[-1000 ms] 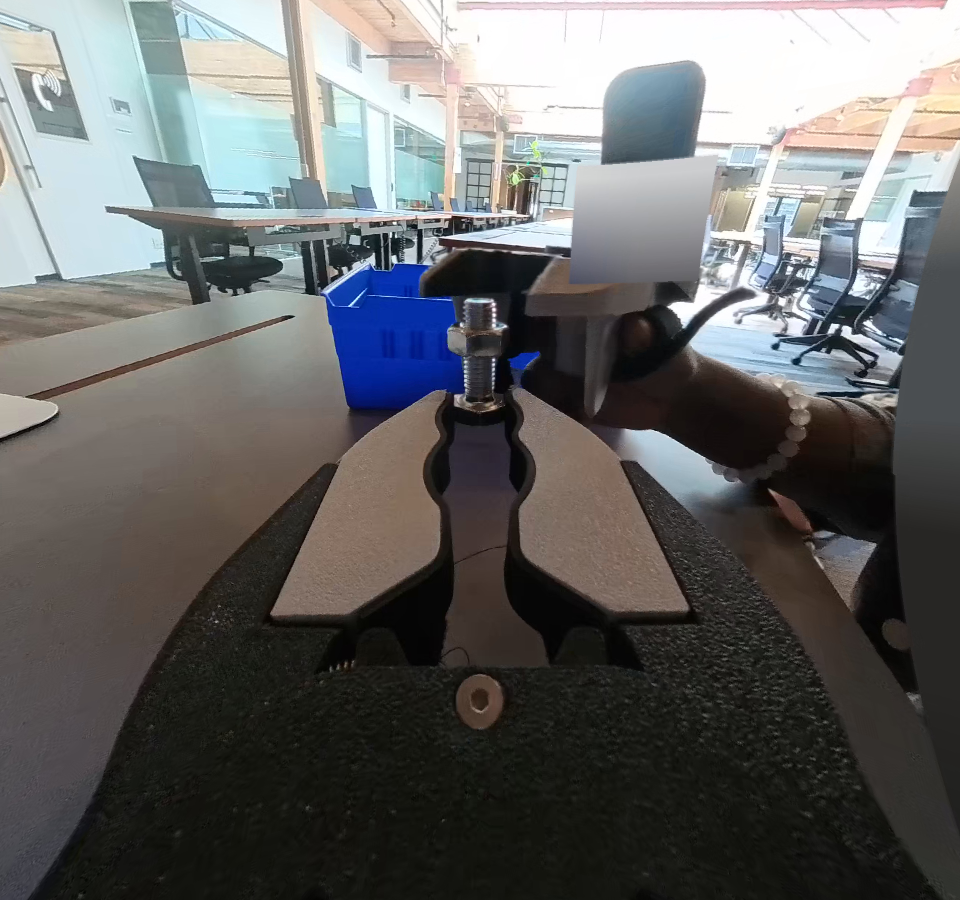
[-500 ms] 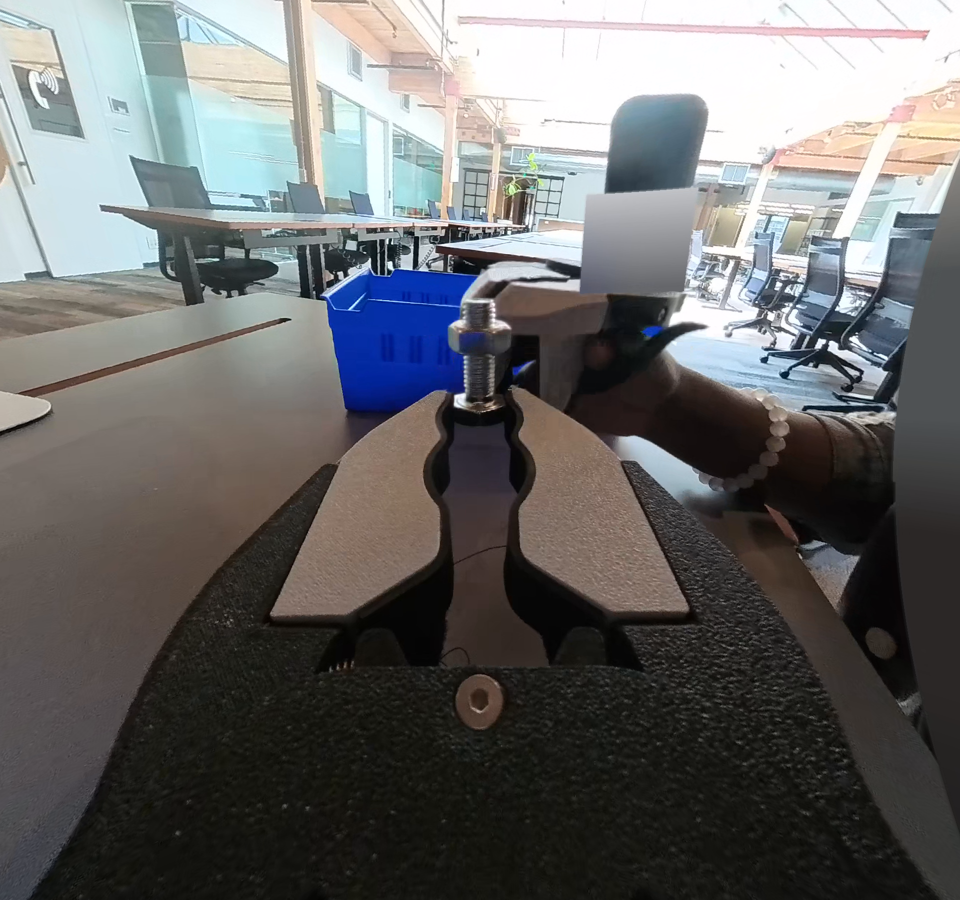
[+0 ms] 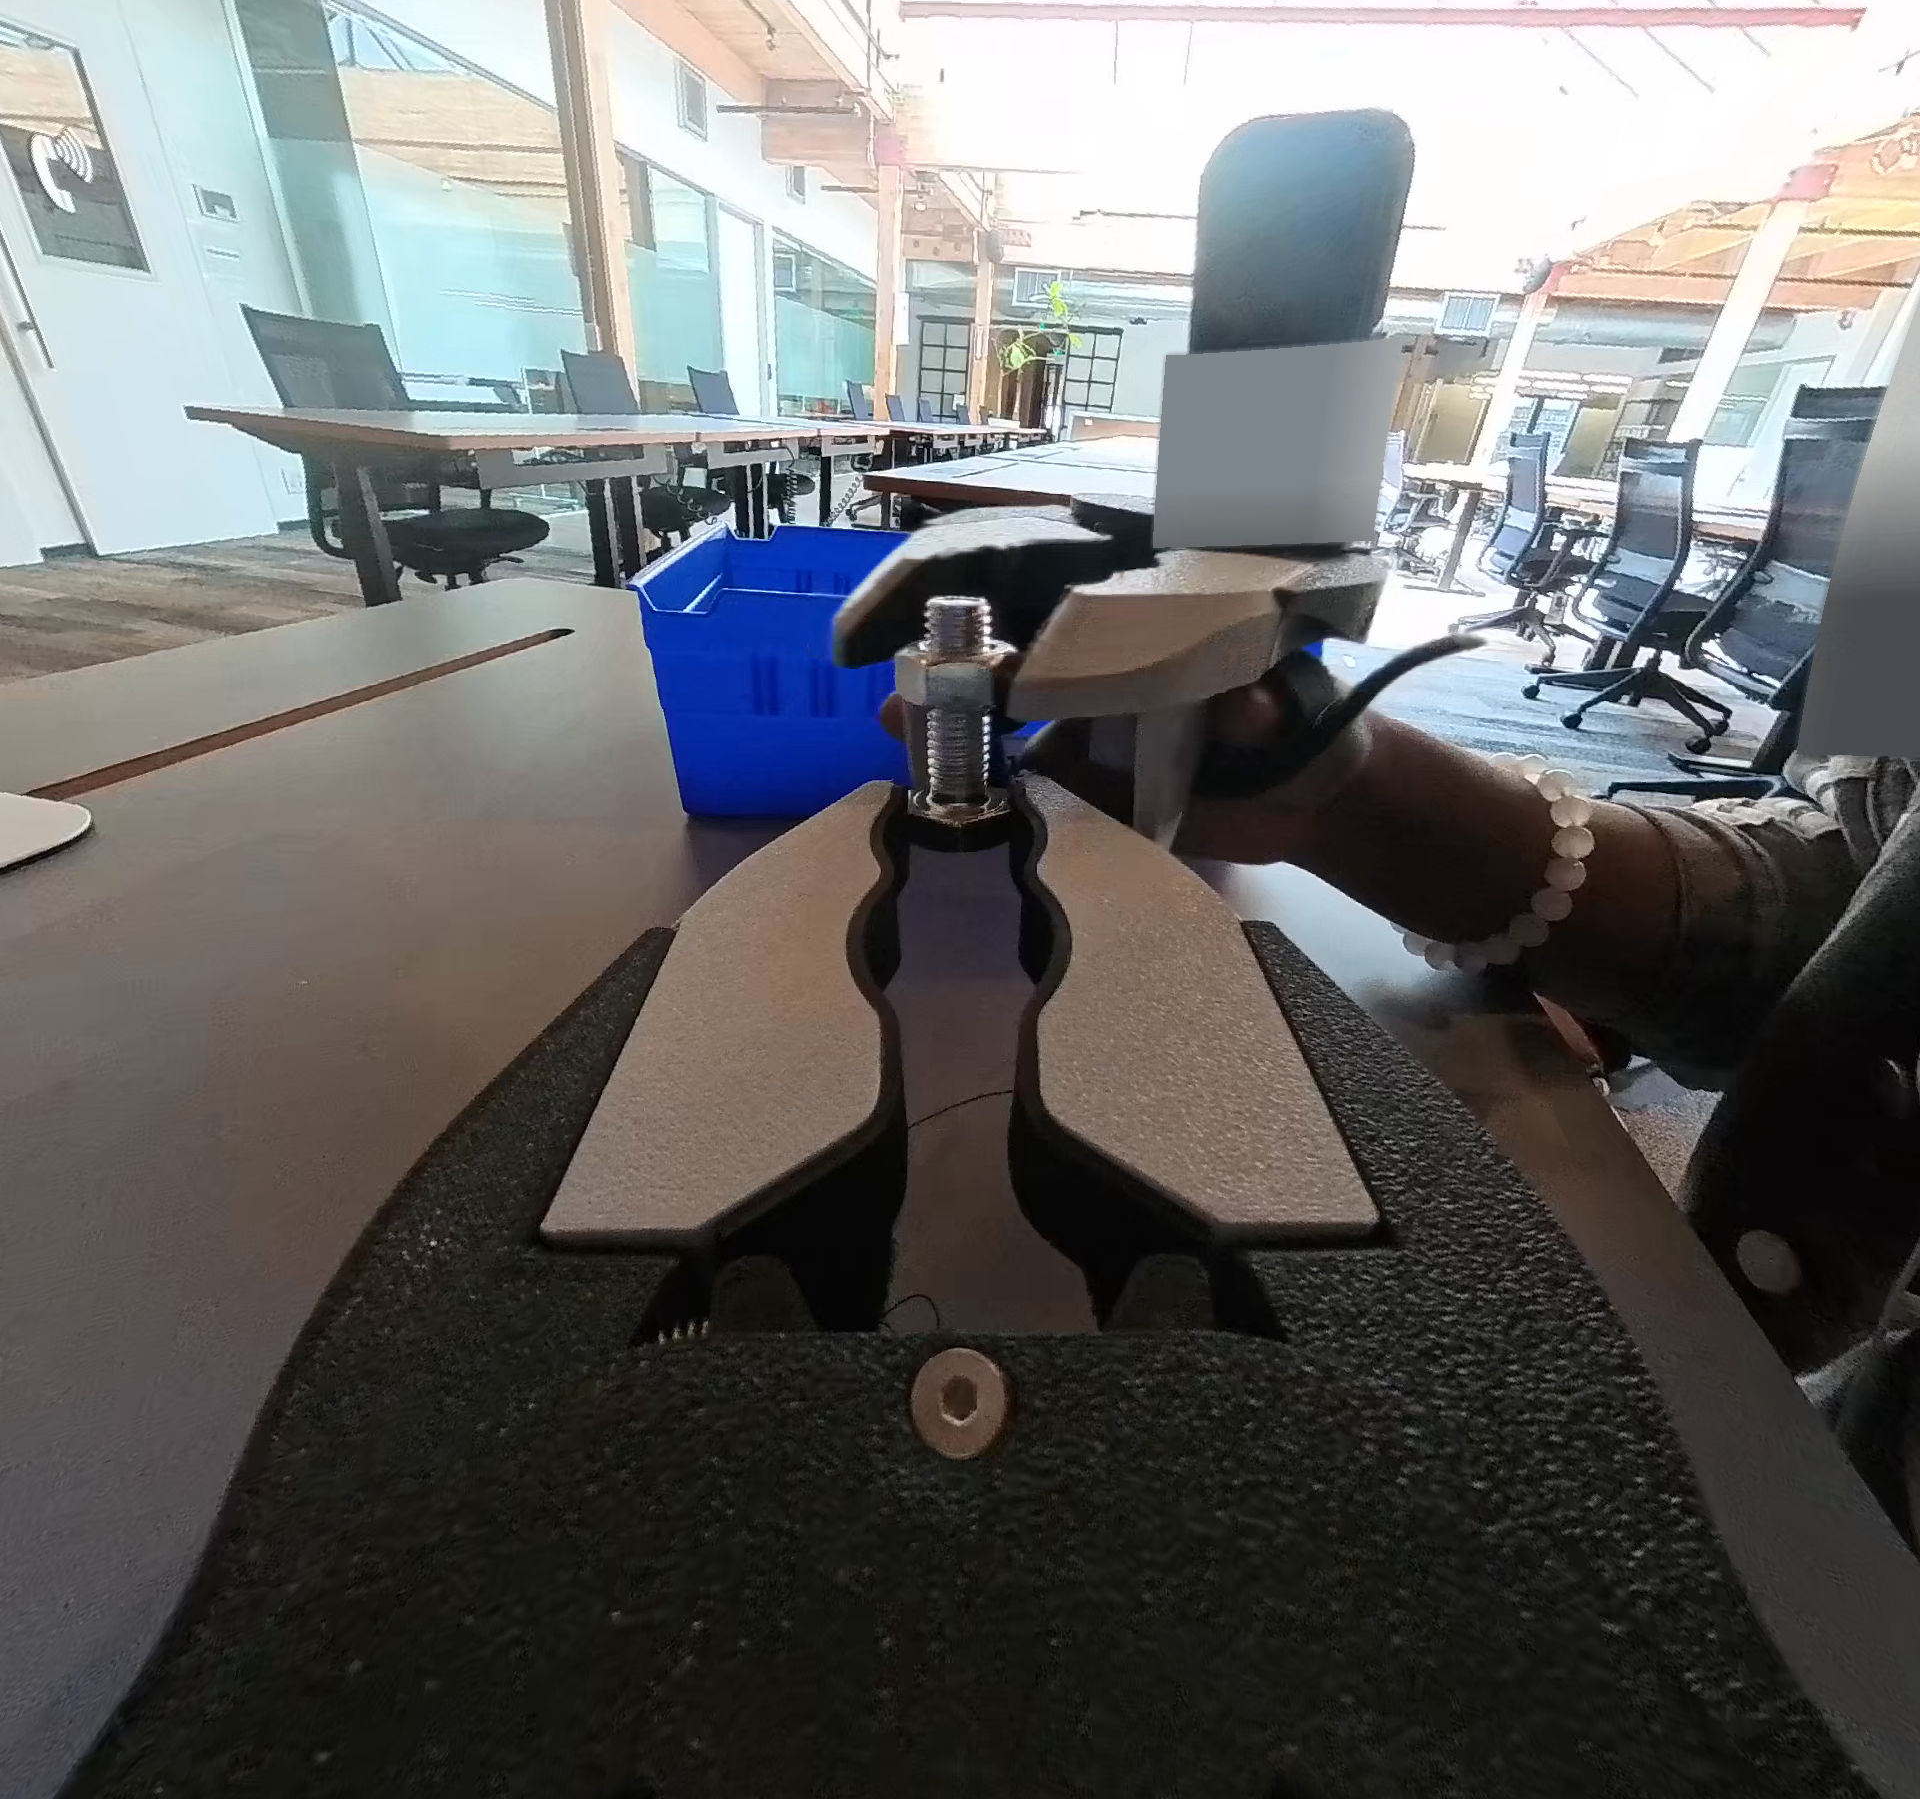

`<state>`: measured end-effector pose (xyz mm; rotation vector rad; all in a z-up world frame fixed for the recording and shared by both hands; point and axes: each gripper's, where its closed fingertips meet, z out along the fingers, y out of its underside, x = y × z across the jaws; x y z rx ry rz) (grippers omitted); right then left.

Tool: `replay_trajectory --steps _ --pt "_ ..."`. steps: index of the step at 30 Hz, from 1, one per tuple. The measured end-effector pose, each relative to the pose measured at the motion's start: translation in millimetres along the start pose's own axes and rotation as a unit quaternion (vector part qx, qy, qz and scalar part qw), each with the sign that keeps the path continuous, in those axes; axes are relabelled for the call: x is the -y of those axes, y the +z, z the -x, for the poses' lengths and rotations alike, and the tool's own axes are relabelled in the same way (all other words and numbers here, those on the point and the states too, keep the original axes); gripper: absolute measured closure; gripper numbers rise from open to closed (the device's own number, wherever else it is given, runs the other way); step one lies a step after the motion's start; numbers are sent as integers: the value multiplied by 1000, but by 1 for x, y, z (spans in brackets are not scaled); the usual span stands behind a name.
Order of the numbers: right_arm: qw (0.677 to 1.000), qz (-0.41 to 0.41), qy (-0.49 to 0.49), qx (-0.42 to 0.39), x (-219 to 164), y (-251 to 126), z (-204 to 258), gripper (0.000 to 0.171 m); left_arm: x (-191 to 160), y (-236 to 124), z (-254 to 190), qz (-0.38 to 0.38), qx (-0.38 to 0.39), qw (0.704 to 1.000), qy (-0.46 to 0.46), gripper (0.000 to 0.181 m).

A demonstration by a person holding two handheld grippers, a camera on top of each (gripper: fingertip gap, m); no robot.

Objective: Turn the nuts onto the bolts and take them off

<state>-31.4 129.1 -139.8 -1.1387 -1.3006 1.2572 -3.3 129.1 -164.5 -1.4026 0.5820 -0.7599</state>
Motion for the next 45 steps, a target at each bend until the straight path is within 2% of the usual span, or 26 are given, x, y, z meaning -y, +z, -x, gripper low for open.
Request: replay_trajectory --steps 1,2,4,6,7,10,13,16,19,21,23,26,31,35,40,42,45 --pt "1000 0 -6 1 0 -3 0 151 0 0 1 1 2 1000 -2 163" --pt "1000 0 -11 -10 1 -8 -4 168 1 0 2 -1 5 1000 -7 163" --pt "998 -19 -21 -50 5 -24 -17 171 2 -2 3 -8 2 1000 -10 163" --pt "998 -35 -2 -43 8 -33 -18 171 1 -1 2 -4 2 1000 -8 163" --pt "999 -37 5 -35 8 -33 -16 169 0 -1 2 -1 1 1000 -6 163" --pt "999 -23 10 -22 5 -24 -9 142 0 -1 0 1 -3 1000 -1 163" --pt "1000 -10 15 -2 3 -8 1 135 -1 0 -2 4 -3 1000 4 163" --pt "1000 -1 8 -2 1 0 2 139 -2 0 -4 7 -4 1000 12 163" --pt "1000 1 0 1 0 -5 2 150 -1 0 -3 5 -2 1000 9 163" --pt "1000 -2 -3 -19 1 -16 -5 171 0 -1 -2 2 -1 1000 2 163" --pt "999 -24 -2 -47 5 -30 -16 171 0 -2 -2 -1 -3 1000 4 163" --pt "999 -38 20 -25 9 -34 -11 171 -2 -1 -4 6 -5 1000 10 163" --pt "1000 -22 20 10 5 -15 4 136 -1 -1 -4 6 -6 1000 9 163" --pt "1000 -9 23 17 3 -3 6 135 -2 0 -6 9 -9 1000 14 163" --pt "1000 9 5 -1 -1 -10 -1 146 -2 1 -5 7 -8 1000 9 163" --pt "999 -2 13 -39 -1 -26 -15 171 0 0 -2 1 -9 1000 5 163" --pt "998 -33 26 -41 6 -42 -18 171 -1 0 -4 5 -9 1000 8 163"
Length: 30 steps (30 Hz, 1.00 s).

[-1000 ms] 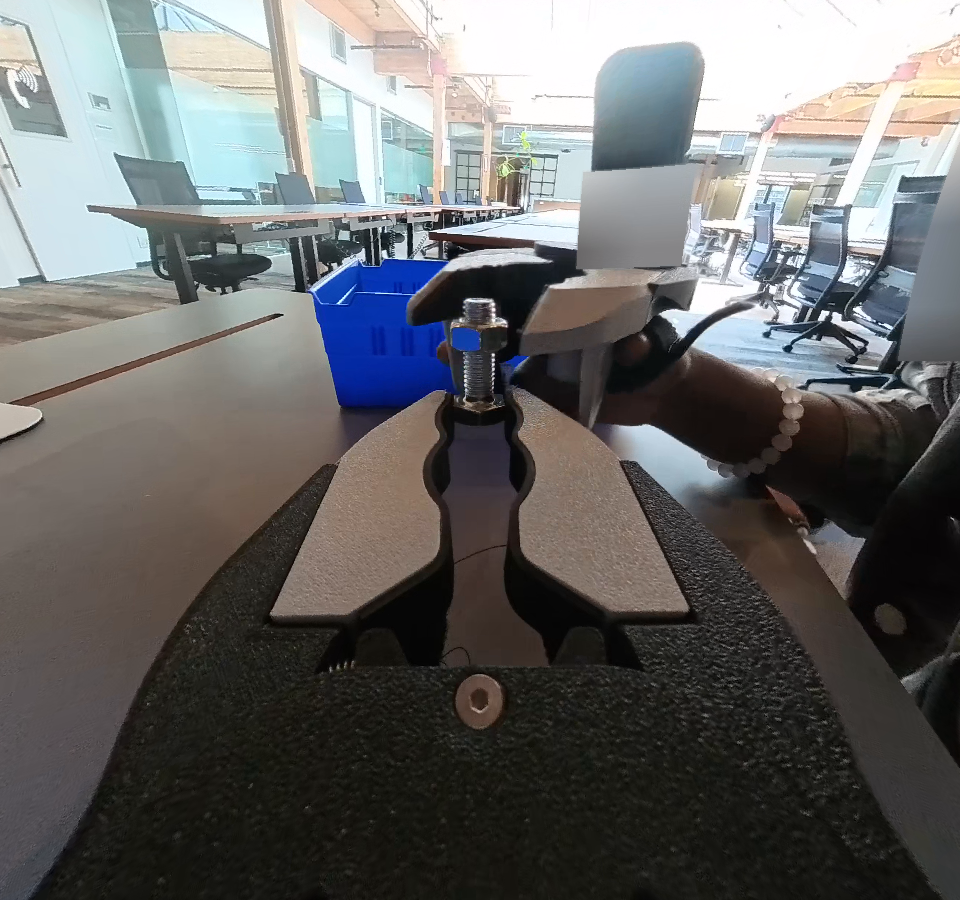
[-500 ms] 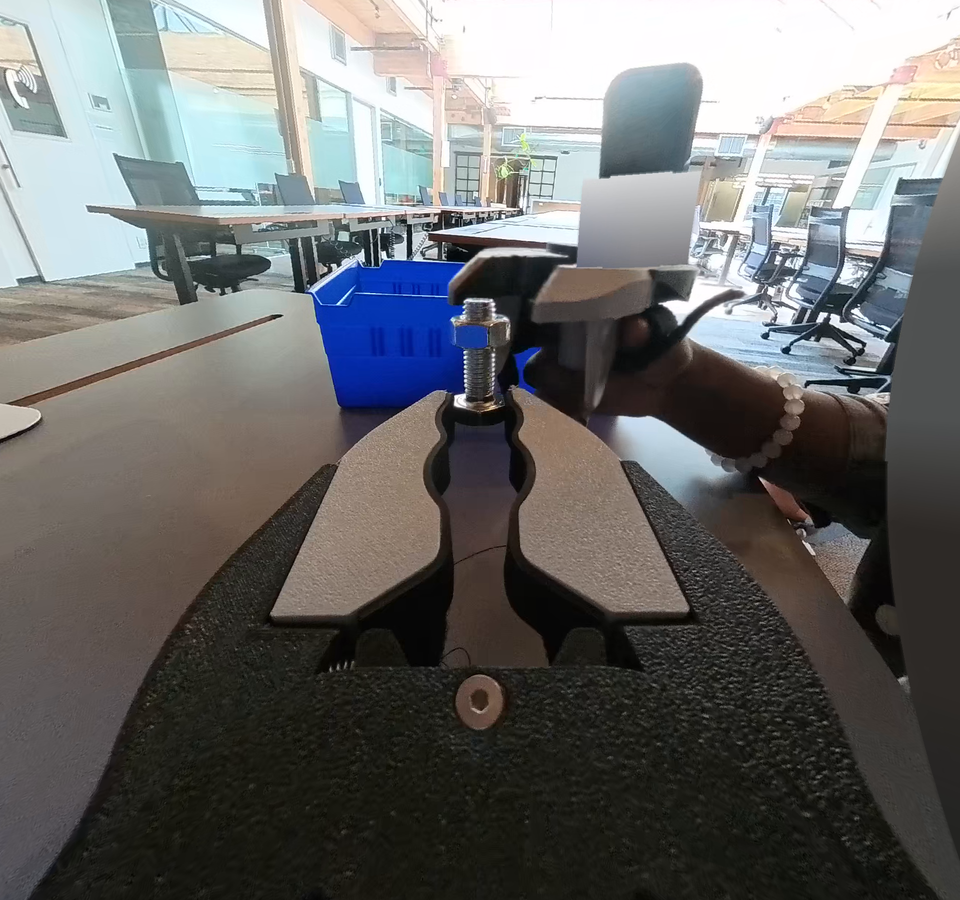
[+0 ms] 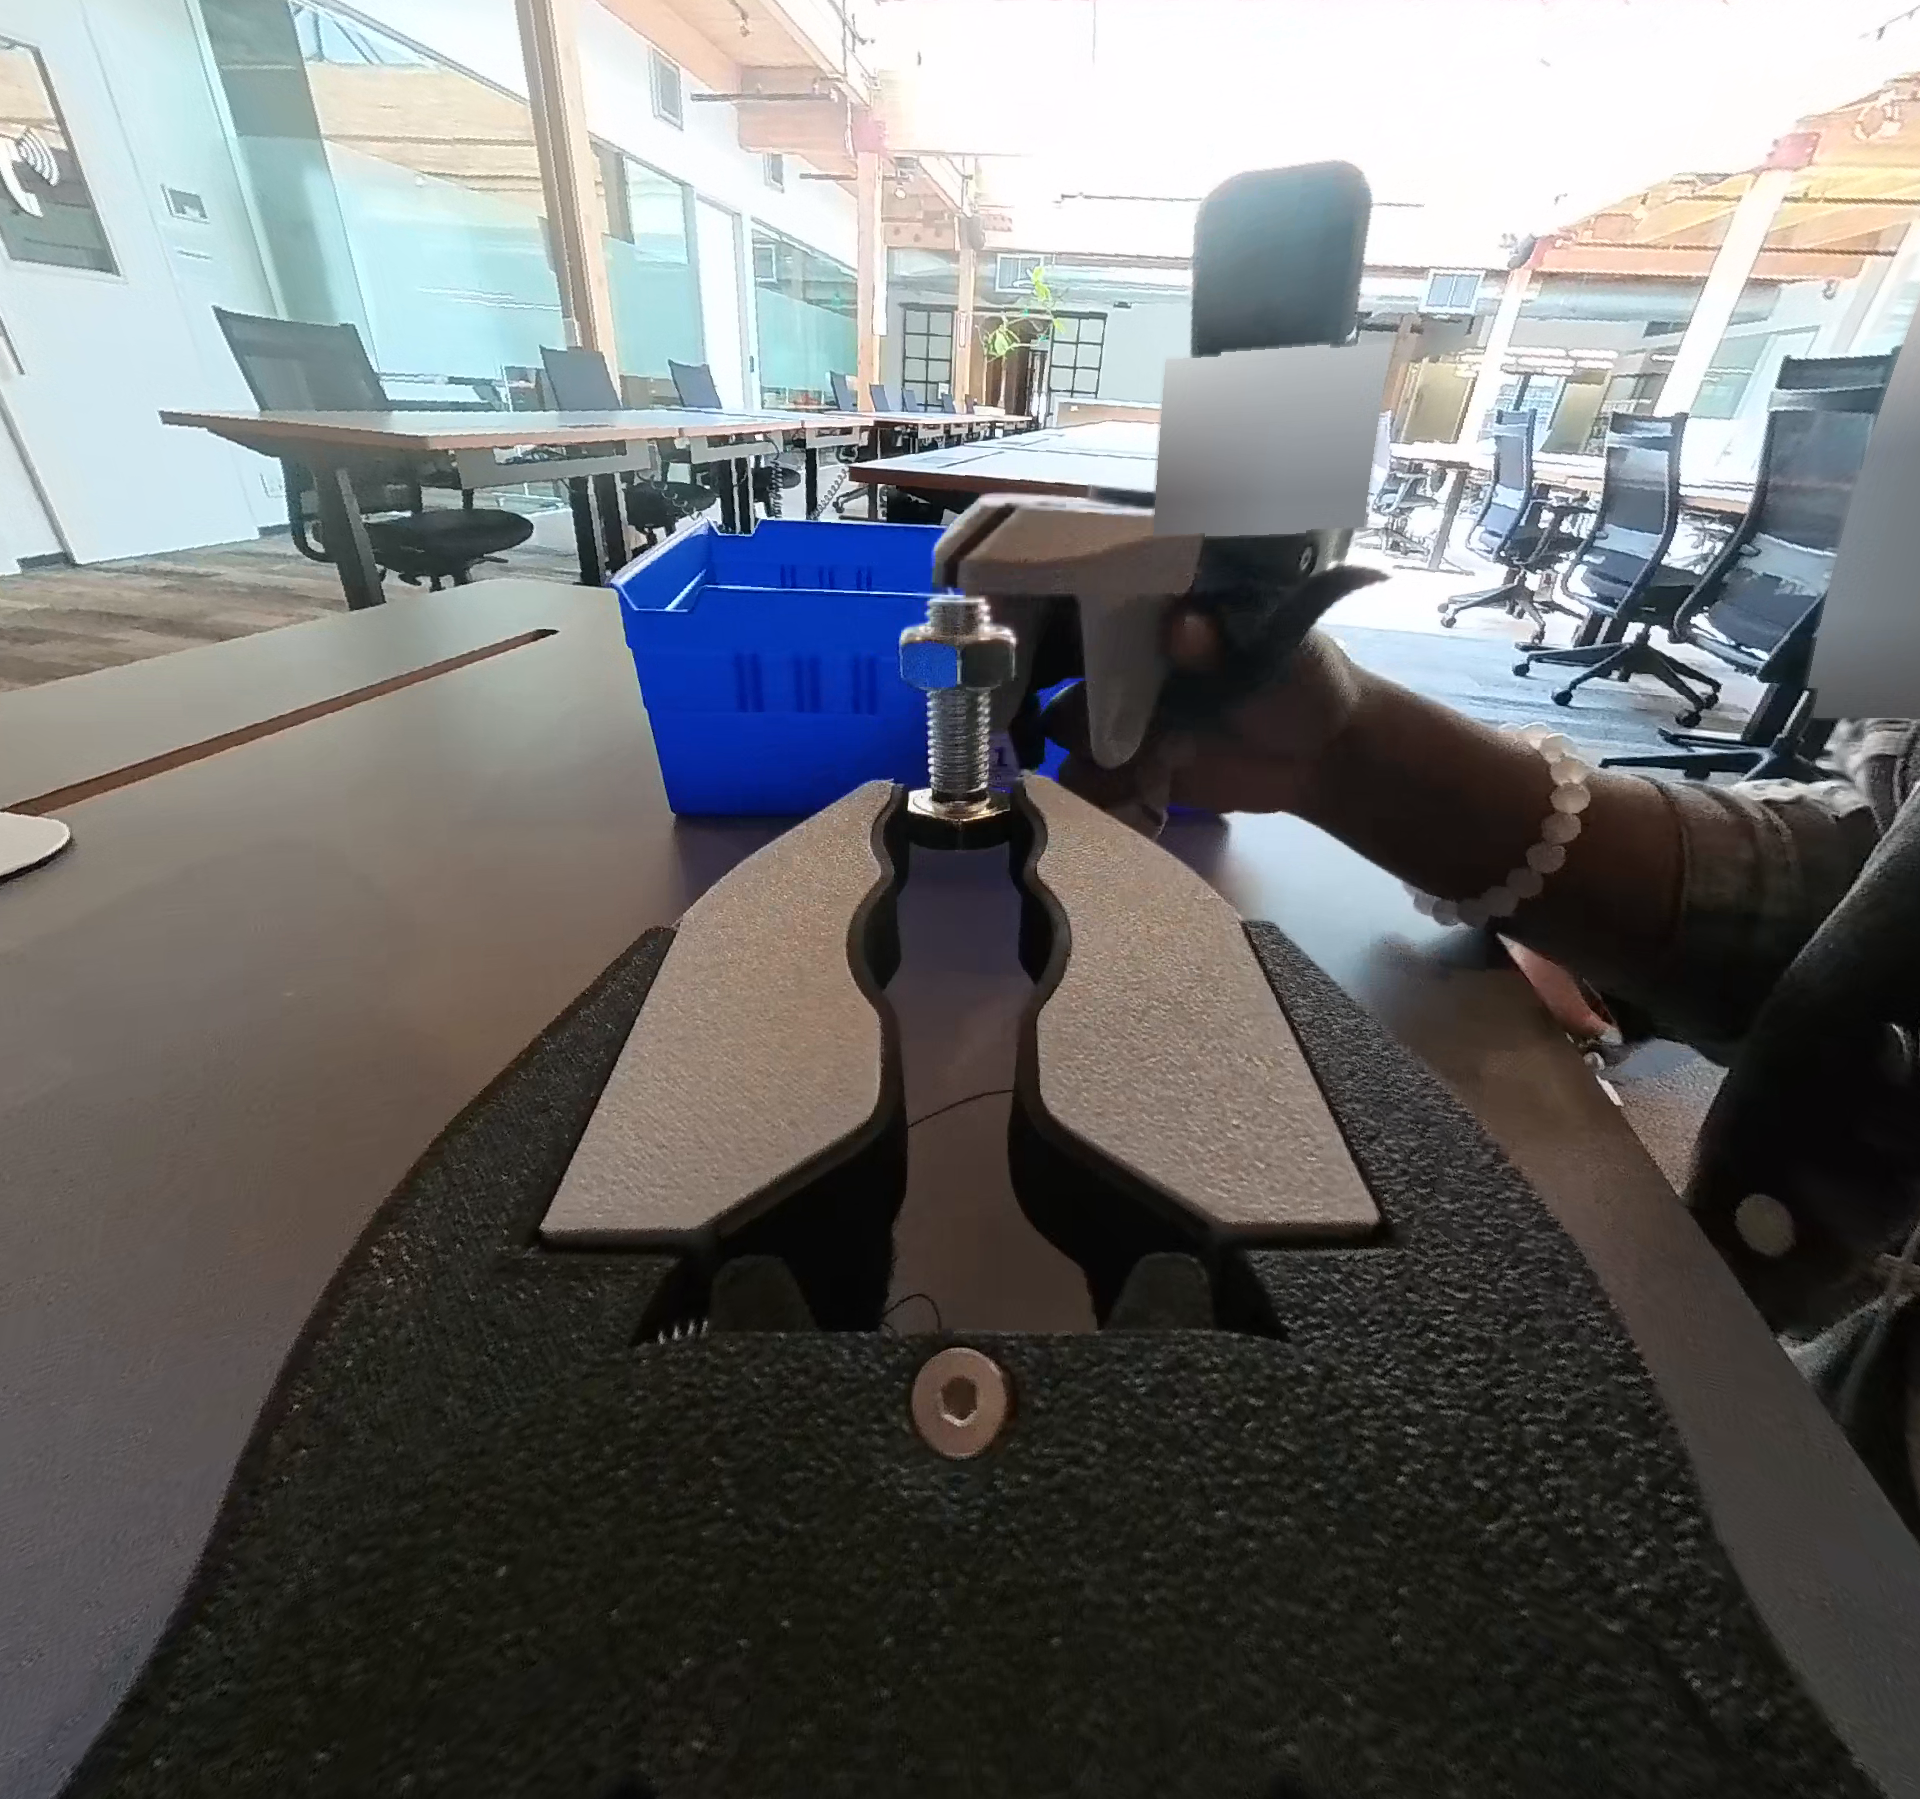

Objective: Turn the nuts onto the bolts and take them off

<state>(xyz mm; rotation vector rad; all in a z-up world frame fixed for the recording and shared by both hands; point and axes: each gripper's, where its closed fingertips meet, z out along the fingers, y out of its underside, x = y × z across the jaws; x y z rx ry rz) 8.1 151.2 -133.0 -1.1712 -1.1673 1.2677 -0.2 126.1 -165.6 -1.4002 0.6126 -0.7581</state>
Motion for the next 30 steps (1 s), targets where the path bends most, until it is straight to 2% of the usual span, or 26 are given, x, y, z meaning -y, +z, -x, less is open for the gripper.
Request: replay_trajectory --steps 2,4,8,12,15,16,17,19,21,25,30 --pt "1000 2 -1 19 0 2 7 167 0 0 0 2 -1 1000 1 163" --pt "999 12 -5 30 -1 10 14 145 0 1 -1 2 0 1000 4 163" --pt "999 26 0 44 -6 29 23 127 0 0 -1 1 -1 1000 3 163" --pt "999 31 3 42 -8 39 23 131 0 0 -2 3 -2 1000 6 163" --pt "999 35 -6 34 -10 33 18 137 0 0 -1 2 1 1000 2 163" --pt "999 36 -5 28 -9 27 14 145 0 0 1 1 2 1000 -2 163" --pt "999 34 -4 7 -9 19 6 163 1 -1 1 -3 0 1000 -4 163" --pt "1000 9 -7 -17 -2 3 -5 171 1 -1 2 -4 2 1000 -2 163" --pt "1000 -6 6 -14 4 -6 -5 169 1 0 0 0 0 1000 -1 164" --pt "1000 3 -2 -5 4 -2 0 142 0 0 0 0 -1 1000 1 164" --pt "1000 -1 -6 13 7 7 9 138 0 0 -2 2 -3 1000 3 163"
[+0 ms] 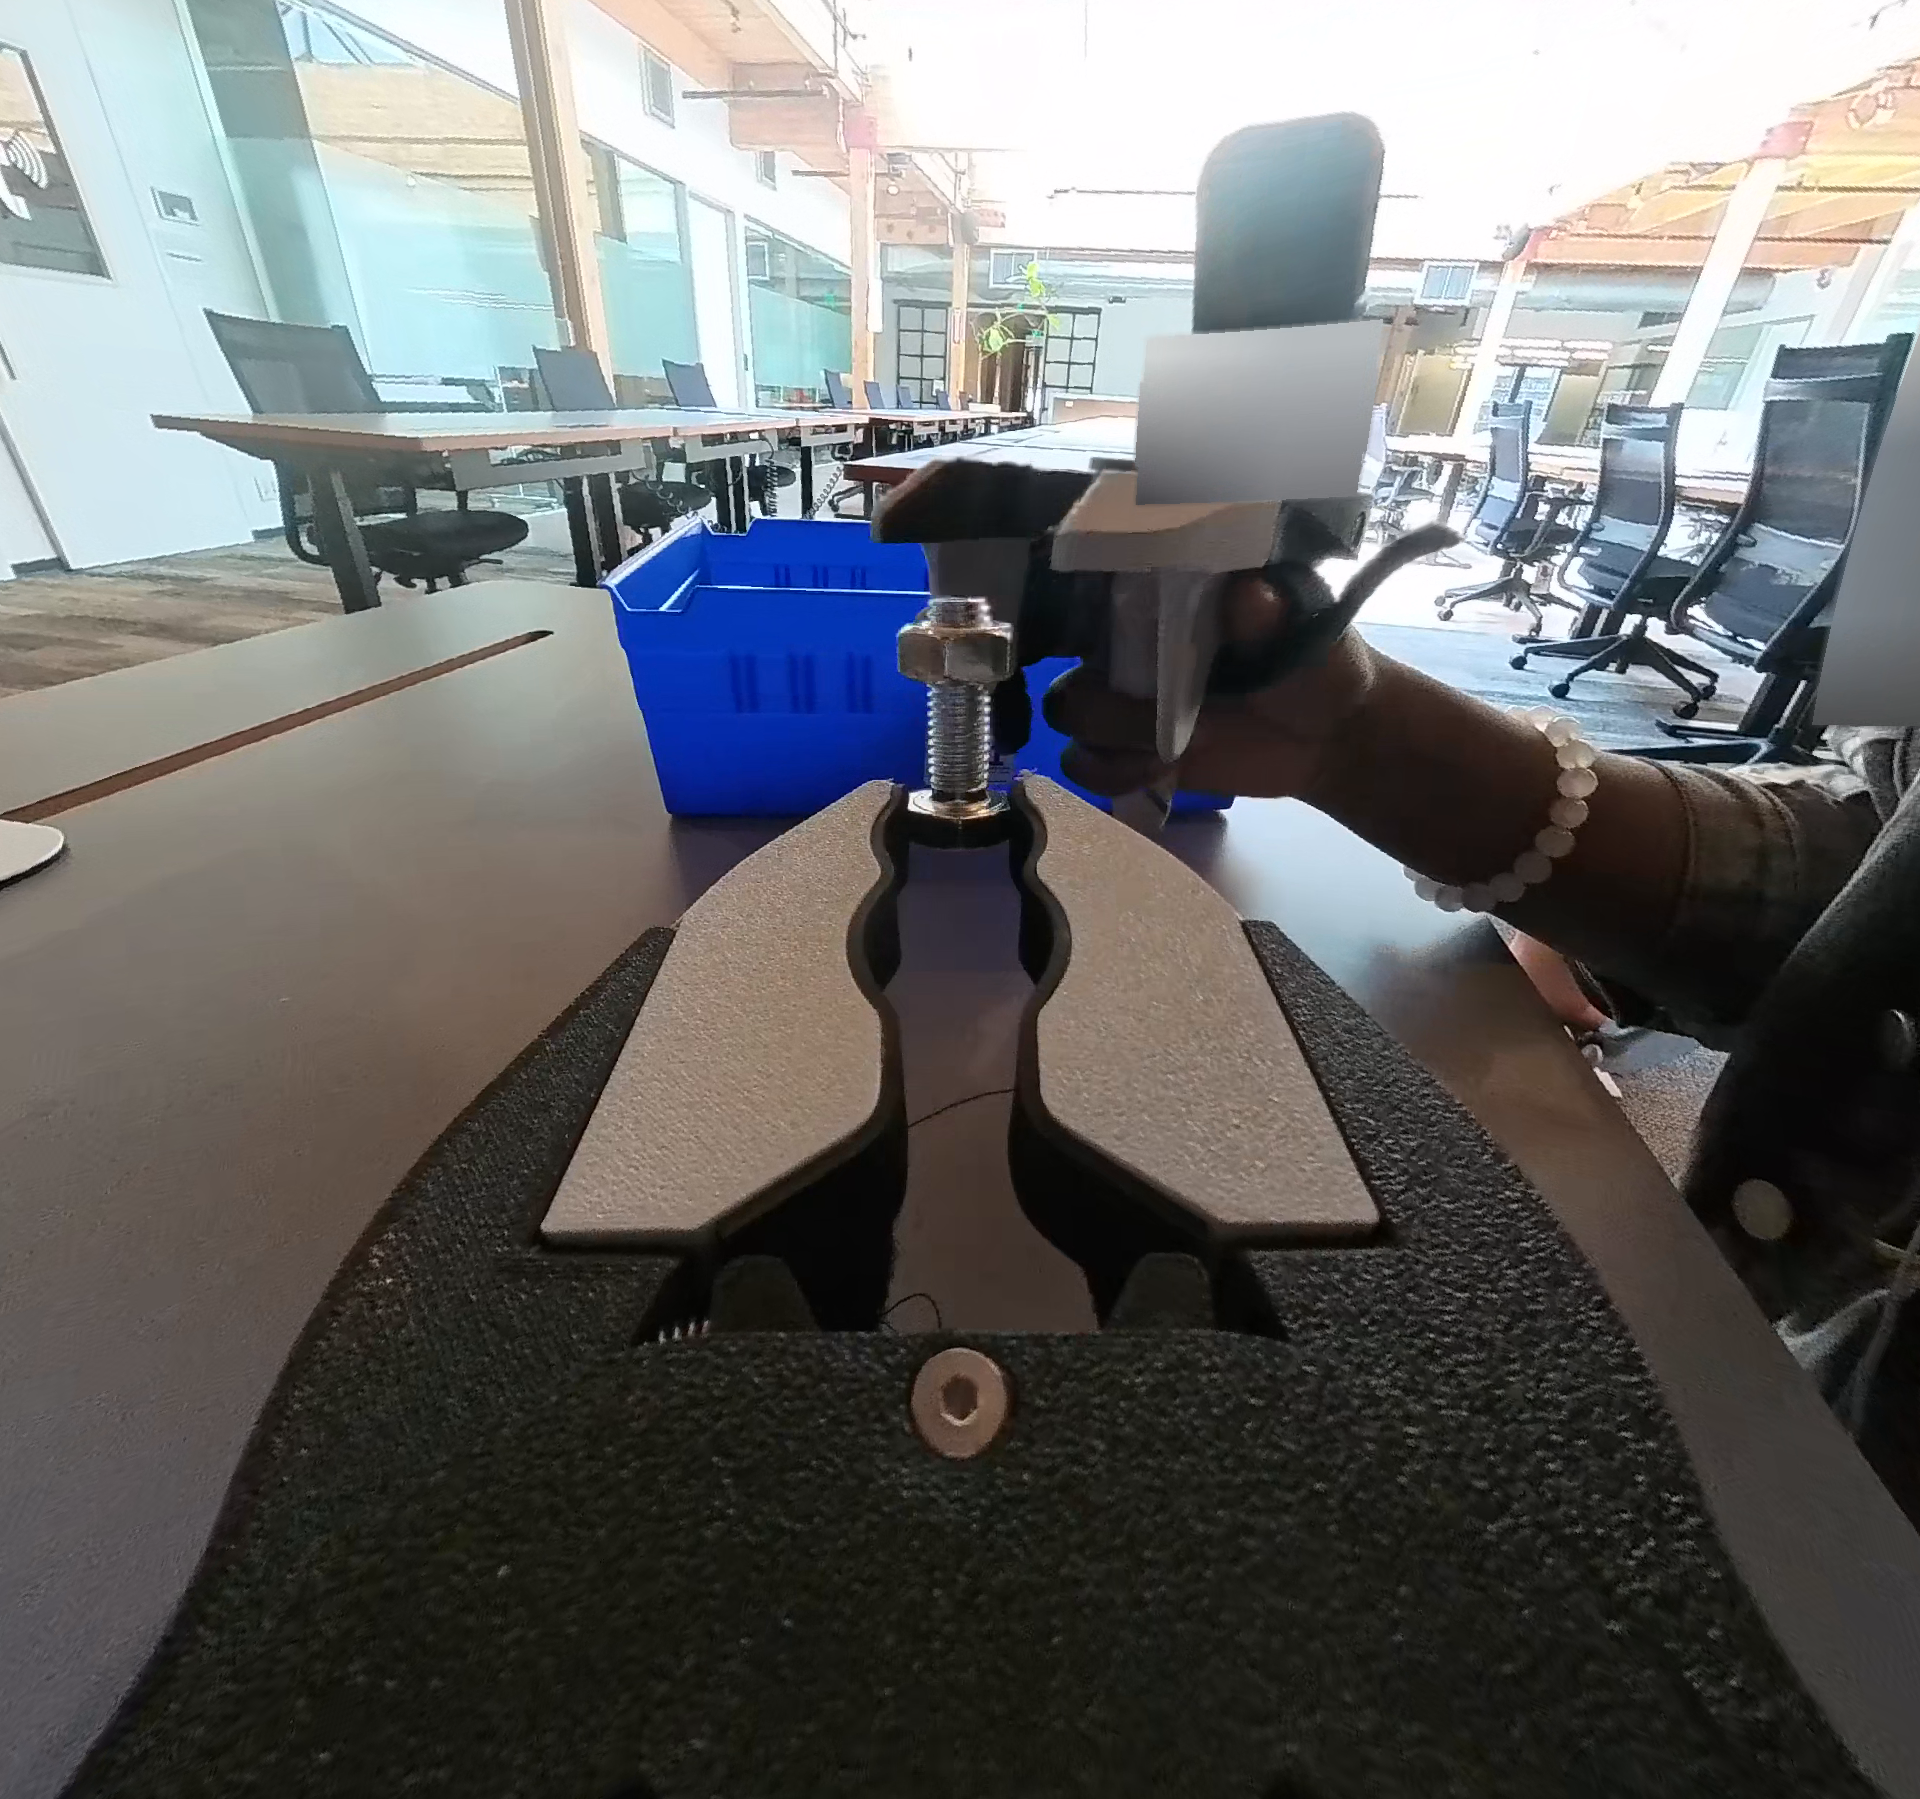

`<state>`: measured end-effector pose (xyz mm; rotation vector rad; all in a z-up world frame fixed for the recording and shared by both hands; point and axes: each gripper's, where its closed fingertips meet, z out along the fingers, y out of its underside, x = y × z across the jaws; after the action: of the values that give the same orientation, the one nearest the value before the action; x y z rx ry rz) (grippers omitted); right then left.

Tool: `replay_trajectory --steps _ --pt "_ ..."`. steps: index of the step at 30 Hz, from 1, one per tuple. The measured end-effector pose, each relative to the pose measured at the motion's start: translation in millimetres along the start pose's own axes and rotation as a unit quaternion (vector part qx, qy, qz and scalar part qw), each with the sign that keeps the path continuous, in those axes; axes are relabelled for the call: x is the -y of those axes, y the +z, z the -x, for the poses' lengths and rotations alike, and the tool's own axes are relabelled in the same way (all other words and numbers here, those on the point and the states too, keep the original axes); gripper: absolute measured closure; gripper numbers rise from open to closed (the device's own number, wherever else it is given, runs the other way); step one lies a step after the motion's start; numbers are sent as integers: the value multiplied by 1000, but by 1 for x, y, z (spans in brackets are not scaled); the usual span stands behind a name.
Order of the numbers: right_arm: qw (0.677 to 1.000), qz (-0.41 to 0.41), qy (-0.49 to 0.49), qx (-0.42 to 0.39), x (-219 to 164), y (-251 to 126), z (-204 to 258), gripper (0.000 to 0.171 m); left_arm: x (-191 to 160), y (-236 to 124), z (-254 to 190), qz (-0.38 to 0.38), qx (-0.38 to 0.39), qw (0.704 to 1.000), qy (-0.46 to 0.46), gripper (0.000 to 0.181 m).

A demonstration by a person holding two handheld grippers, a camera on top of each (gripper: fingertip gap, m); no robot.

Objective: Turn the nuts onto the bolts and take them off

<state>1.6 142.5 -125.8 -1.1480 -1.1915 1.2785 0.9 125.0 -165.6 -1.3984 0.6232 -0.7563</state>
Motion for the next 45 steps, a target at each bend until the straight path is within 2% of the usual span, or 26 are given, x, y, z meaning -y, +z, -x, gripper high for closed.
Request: replay_trajectory --steps 17,23,31,36,38,39,40,42,43,45 --pt "998 4 3 58 0 5 12 135 0 1 0 2 -1 1000 3 163" --pt "997 21 2 78 3 11 12 123 0 0 0 0 1 1000 5 163" --pt "998 51 -5 43 -17 30 18 117 0 0 0 0 0 1000 5 163" --pt "999 33 -5 27 -13 31 13 134 1 0 -2 -3 -3 1000 6 163" --pt "999 36 -5 24 -12 23 9 134 1 0 -2 -3 -2 1000 4 163" --pt "999 38 -6 15 -13 17 5 141 1 -1 -1 -5 -4 1000 2 163" --pt "999 37 -12 -8 -13 9 -3 159 1 -1 -1 -8 -5 1000 1 163" --pt "999 13 -22 -35 -6 -7 -13 170 1 -1 -2 -6 -5 1000 6 163" --pt "999 4 -16 -28 -3 -11 -12 169 0 0 -2 -2 -5 1000 7 163" --pt "1000 6 1 -13 -3 -10 -7 150 0 0 -3 0 -7 1000 8 164"
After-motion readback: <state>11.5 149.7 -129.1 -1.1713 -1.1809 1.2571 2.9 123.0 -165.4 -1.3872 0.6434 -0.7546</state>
